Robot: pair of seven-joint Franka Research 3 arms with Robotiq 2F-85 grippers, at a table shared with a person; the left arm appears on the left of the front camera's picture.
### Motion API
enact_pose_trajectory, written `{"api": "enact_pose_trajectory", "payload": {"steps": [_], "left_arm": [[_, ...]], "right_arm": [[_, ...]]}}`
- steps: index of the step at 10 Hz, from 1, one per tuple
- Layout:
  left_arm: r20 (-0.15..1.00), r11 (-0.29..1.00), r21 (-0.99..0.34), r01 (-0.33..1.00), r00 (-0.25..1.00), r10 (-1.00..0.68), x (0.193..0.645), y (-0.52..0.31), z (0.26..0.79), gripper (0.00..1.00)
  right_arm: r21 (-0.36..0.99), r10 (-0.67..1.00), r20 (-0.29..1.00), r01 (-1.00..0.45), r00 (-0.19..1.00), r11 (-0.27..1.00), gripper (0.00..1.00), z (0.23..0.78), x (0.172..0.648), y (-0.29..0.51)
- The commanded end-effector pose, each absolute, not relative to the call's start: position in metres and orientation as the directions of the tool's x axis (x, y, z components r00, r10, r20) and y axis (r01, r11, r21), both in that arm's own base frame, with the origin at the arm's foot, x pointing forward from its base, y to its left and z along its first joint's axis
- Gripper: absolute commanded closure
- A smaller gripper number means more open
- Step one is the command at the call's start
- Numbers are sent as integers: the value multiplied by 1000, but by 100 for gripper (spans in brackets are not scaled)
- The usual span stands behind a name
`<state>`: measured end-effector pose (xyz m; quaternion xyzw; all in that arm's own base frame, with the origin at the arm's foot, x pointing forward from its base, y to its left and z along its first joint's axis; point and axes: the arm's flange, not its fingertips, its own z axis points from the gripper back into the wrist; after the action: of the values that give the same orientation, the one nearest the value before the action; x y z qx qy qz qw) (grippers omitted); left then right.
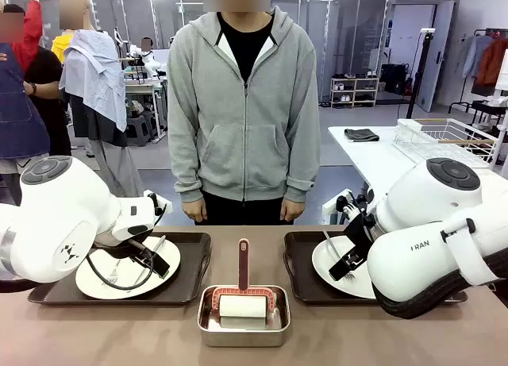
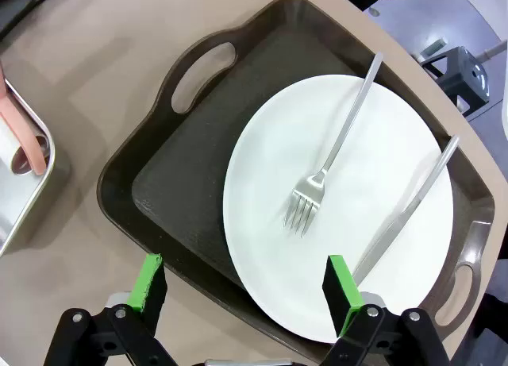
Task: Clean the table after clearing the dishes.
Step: When the left (or right) Handle tray is removed, use the left hand (or right hand) to clean the left (or right) side of the table with the Lint Roller.
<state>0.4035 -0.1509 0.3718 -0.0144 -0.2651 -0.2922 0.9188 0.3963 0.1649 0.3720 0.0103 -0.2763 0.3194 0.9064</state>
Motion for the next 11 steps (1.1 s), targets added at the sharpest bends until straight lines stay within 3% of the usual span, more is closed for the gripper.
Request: {"api": "enact_pose_trajectory", "payload": {"steps": [1,11], "left_arm": [[496,829,129,545,688,-530,403,-151,372,0],[496,829,129,545,688,-530,403,-151,372,0]], "right_arm": [[-158,573,508,-585,643,796,0,372,396,165],[-158,573,508,-585,643,796,0,372,396,165]]}}
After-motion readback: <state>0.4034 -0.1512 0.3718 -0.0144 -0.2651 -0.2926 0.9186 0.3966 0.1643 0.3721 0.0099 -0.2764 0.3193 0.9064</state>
